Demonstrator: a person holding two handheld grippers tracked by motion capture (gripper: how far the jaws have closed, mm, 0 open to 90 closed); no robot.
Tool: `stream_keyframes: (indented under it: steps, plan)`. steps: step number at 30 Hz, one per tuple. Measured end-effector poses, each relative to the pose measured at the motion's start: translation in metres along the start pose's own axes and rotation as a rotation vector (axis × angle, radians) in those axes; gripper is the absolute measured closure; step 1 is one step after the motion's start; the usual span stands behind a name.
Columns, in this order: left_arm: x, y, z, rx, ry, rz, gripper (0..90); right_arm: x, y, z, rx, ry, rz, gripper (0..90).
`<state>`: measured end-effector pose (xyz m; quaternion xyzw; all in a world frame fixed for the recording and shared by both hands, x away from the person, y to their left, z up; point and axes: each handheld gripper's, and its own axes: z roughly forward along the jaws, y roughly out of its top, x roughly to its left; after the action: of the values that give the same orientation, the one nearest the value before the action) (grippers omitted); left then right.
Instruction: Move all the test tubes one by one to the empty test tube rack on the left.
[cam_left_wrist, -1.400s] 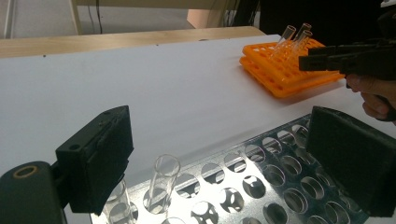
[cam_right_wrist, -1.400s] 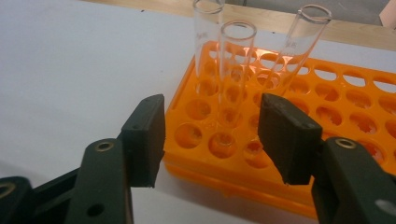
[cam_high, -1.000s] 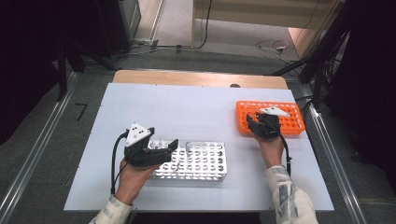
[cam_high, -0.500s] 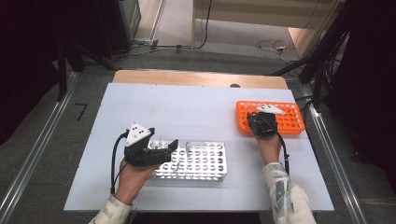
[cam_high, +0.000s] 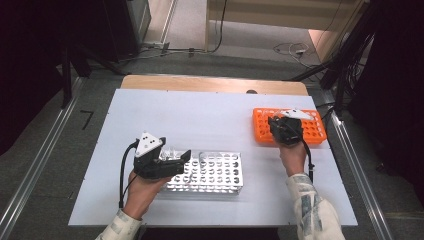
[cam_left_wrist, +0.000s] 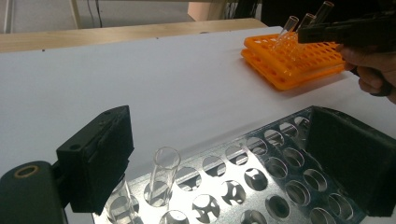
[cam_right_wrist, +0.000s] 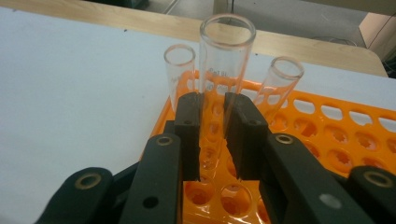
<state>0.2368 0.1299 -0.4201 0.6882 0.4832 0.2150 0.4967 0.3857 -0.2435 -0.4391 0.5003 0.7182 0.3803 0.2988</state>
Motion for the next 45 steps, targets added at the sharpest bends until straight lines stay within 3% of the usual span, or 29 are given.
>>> stream_keyframes:
  steps: [14,26,36,45]
  plan:
    - [-0.002,0.0,0.001,0.004,0.005,0.004,7.8,0.006,0.008,-0.046,-0.051,0.107,-0.016,72.8]
    - [-0.005,0.0,0.001,0.006,0.006,0.011,8.4,0.032,0.007,-0.077,-0.069,0.235,-0.078,72.8]
    - [-0.008,-0.001,0.001,0.003,0.002,0.023,8.4,0.061,0.0,-0.086,-0.061,0.322,-0.151,72.8]
    - [-0.014,-0.001,0.0,0.002,-0.011,0.036,8.4,0.081,-0.006,-0.085,-0.033,0.386,-0.183,72.8]
